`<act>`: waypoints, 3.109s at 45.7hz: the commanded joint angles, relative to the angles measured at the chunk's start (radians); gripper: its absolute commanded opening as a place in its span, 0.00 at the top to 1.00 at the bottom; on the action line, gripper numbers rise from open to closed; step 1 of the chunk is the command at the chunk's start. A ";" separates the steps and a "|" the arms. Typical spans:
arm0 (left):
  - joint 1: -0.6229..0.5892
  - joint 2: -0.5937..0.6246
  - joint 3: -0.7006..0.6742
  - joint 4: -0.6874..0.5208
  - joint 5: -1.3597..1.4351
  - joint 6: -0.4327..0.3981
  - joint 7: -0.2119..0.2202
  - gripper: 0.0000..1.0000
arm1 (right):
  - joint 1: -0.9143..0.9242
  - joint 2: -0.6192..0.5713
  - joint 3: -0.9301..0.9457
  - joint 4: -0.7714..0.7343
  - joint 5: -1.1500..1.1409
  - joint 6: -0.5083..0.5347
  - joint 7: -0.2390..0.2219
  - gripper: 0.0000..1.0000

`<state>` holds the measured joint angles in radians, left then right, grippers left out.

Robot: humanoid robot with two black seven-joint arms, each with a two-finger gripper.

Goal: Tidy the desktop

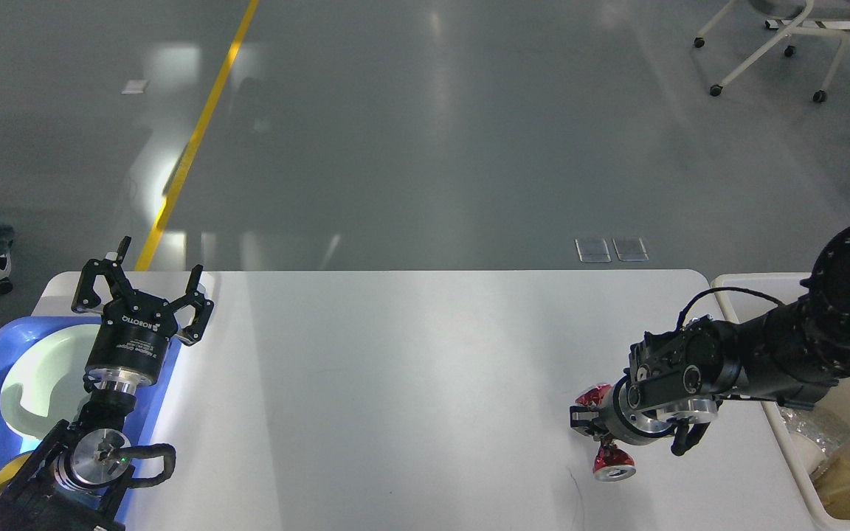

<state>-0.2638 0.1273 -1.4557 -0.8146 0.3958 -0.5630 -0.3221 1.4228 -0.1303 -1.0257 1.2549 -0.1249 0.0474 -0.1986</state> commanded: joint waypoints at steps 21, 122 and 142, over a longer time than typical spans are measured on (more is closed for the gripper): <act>0.000 0.000 0.000 0.000 0.000 0.000 0.000 0.03 | 0.723 -0.201 -0.083 0.330 0.189 0.476 0.001 1.00; 0.000 0.000 0.000 0.000 0.000 0.000 0.000 0.03 | -0.797 -0.213 0.236 -1.065 0.185 -0.250 0.007 1.00; 0.000 0.000 0.000 0.000 0.000 0.000 0.000 0.03 | -0.800 -0.212 0.236 -1.059 0.172 -0.342 0.007 0.00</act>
<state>-0.2638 0.1277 -1.4558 -0.8145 0.3958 -0.5629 -0.3228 0.6239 -0.3420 -0.7904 0.1955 0.0481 -0.2937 -0.1928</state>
